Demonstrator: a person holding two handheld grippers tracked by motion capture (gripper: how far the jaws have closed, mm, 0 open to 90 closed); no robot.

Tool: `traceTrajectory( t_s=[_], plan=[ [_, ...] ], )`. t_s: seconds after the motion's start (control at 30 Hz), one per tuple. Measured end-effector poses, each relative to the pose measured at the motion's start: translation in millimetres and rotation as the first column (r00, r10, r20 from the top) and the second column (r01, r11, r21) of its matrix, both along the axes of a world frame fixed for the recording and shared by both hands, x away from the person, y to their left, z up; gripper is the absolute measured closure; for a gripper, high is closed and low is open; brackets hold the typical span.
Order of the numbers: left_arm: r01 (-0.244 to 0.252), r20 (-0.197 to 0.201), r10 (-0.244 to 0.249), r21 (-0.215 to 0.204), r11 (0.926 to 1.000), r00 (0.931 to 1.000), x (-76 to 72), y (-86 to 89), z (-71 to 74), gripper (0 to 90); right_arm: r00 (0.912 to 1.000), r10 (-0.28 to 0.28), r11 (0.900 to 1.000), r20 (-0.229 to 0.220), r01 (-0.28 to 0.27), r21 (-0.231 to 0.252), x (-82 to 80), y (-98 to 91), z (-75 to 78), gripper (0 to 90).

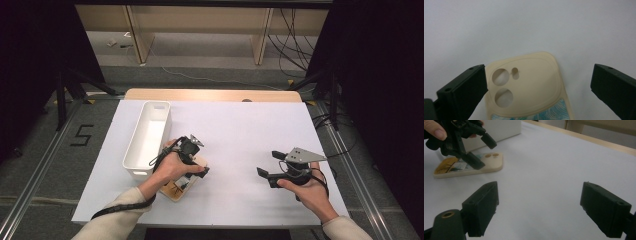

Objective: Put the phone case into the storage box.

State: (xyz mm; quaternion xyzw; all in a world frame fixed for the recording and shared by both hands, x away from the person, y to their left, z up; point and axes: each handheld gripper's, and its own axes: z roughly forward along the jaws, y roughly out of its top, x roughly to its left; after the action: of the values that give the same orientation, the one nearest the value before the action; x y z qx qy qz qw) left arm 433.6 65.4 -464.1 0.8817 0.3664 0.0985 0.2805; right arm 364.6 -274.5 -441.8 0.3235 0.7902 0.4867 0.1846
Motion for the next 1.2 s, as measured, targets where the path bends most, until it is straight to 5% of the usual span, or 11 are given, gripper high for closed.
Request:
traceTrajectory(
  t_s=[1.2],
  plan=[
    [-0.039,-0.055,0.042,0.043,0.9983,0.9976,20.4,-0.9,-18.8,0.0,1.0000,0.002,1.0000,-0.002,-0.002,0.000,-0.1,0.1,-0.2,16.0]
  ],
)
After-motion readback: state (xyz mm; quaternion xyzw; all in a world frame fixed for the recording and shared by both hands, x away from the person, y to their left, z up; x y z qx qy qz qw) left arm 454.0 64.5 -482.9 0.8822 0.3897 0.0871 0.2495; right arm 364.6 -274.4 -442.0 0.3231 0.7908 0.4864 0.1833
